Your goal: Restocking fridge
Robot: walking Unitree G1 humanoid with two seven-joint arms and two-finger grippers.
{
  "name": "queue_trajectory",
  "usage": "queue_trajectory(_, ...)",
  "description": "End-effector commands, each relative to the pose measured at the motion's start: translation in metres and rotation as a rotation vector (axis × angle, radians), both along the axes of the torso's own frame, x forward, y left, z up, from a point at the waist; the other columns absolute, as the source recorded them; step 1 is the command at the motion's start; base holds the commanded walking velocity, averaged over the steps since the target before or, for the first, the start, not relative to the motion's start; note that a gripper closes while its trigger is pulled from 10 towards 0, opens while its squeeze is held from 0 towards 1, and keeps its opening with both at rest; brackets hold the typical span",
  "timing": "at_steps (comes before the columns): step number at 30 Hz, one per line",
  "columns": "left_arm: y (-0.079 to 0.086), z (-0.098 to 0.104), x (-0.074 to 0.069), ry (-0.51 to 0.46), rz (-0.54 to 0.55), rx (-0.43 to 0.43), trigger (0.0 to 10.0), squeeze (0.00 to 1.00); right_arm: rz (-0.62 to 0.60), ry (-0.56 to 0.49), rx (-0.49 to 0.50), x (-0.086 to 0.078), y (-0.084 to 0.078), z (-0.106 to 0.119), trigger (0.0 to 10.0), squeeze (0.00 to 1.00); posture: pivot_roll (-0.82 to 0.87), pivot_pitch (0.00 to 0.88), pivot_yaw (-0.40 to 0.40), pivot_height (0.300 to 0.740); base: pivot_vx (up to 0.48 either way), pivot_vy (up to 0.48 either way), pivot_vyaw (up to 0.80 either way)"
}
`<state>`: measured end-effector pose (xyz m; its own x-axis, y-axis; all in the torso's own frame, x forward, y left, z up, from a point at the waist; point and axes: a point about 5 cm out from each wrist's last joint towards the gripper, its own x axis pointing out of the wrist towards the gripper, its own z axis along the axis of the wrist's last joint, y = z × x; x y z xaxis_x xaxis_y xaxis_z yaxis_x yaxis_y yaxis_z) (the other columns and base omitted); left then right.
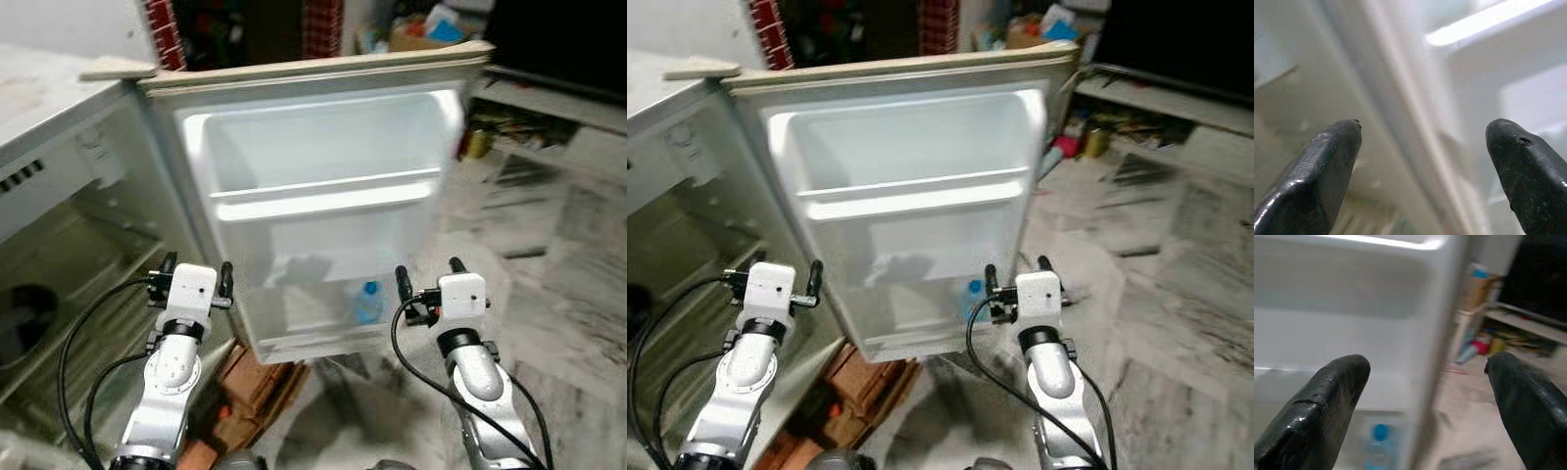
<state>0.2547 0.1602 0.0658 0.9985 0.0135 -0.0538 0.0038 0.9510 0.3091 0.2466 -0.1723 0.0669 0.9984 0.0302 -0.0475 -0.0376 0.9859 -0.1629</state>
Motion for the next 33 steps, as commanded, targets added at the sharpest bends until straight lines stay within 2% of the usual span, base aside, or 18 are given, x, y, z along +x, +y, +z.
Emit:
queue_trajectory(1, -0.005, -0.002, 0.001, 0.021, -0.022, 0.008, 10.0, 0.0, -0.06, 0.002, -0.029, 0.003, -0.007, 0.0, 10.0, 0.0, -0.04, 0.012, 0.047, 0.74, 0.0, -0.319, 0.0)
queue_trajectory(3, -0.006, -0.002, 0.002, 0.022, -0.014, -0.015, 10.0, 0.0, -0.013, 0.003, 0.033, 0.003, -0.003, 0.0, 10.0, 0.0, -0.04, 0.012, 0.046, 0.74, 0.0, -0.454, 0.0)
queue_trajectory(4, -0.007, -0.002, 0.005, 0.026, -0.003, -0.034, 10.0, 0.0, 0.036, -0.011, 0.022, 0.002, 0.001, 0.002, 10.0, 0.0, -0.05, 0.01, 0.048, 0.74, 0.0, -0.458, 0.0)
queue_trajectory(9, -0.015, 0.001, 0.012, 0.011, -0.011, -0.051, 10.0, 0.0, 0.004, -0.005, -0.102, 0.005, -0.001, 0.002, 10.0, 0.0, -0.05, 0.007, 0.046, 0.74, 0.0, -0.48, 0.0)
queue_trajectory(12, -0.017, 0.001, 0.011, 0.013, -0.017, -0.05, 10.0, 0.0, 0.023, 0.029, 0.002, 0.004, 0.0, -0.001, 10.0, 0.0, -0.06, 0.007, 0.045, 0.74, 0.0, -0.48, 0.0)
queue_trajectory(15, -0.018, -0.001, 0.012, 0.02, -0.015, -0.048, 10.0, 0.0, 0.014, -0.004, -0.003, 0.006, -0.002, 0.004, 10.0, 0.0, -0.06, 0.008, 0.044, 0.74, 0.0, -0.48, 0.0)
queue_trajectory(20, -0.017, -0.002, 0.013, 0.024, -0.011, -0.046, 10.0, 0.0, -0.001, -0.017, 0.008, 0.01, -0.005, 0.006, 10.0, 0.0, -0.05, 0.007, 0.044, 0.74, 0.0, -0.48, 0.74)
queue_trajectory(33, -0.024, -0.001, 0.017, 0.029, -0.032, -0.076, 10.0, 0.0, 0.06, -0.078, 0.009, 0.018, 0.005, 0.016, 10.0, 0.0, -0.05, 0.004, 0.046, 0.74, 0.0, -0.48, 0.8)
